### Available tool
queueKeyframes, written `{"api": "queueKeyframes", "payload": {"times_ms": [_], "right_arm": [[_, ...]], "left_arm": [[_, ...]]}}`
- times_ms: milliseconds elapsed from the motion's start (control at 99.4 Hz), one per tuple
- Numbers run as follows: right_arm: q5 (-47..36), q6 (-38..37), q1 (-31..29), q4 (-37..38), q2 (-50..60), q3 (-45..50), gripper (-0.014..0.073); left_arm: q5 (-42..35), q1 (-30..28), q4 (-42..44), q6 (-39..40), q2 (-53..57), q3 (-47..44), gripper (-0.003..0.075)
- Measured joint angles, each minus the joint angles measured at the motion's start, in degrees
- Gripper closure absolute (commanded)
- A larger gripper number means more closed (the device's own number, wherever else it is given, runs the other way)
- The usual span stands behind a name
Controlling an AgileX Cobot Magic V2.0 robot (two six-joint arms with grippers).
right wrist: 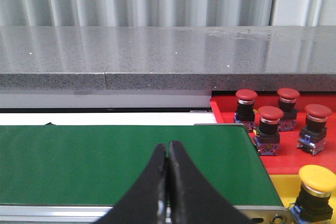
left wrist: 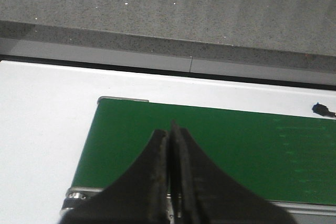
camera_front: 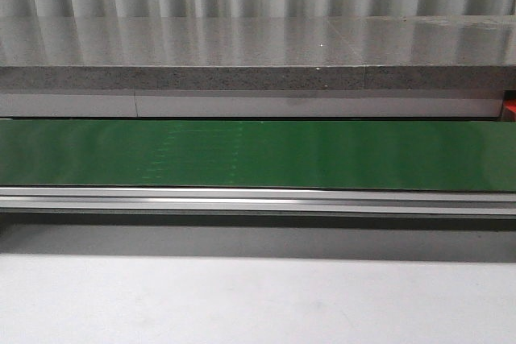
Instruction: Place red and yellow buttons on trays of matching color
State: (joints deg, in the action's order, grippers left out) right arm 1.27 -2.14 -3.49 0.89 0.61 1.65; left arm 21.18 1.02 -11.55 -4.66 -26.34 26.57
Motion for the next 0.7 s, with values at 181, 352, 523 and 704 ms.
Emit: {"api": "queueKeyframes", "payload": {"times_ms": [181, 352, 523, 704], "right_arm": [[0.0, 0.0, 0.0, 0.0, 0.0, 0.0, 0.0718], [0.0, 0.0, 0.0, 0.0, 0.0, 0.0, 0.0718], [0.0, 0.0, 0.0, 0.0, 0.0, 0.0, 0.0718], [0.0, 0.0, 0.0, 0.0, 0.0, 0.0, 0.0718]], "left_arm": [[-7.7, 4.1, 13.7, 13.1, 5.4, -7.3, 0.0739], [-12.1, 4.7, 17.3, 15.9, 12.7, -15.5, 0.0739], [-12.4, 3.0, 18.3, 17.0, 21.9, -22.9, 0.0739], [-13.7, 0.0, 18.6, 17.4, 26.7, -26.5, 0.0739]]}}
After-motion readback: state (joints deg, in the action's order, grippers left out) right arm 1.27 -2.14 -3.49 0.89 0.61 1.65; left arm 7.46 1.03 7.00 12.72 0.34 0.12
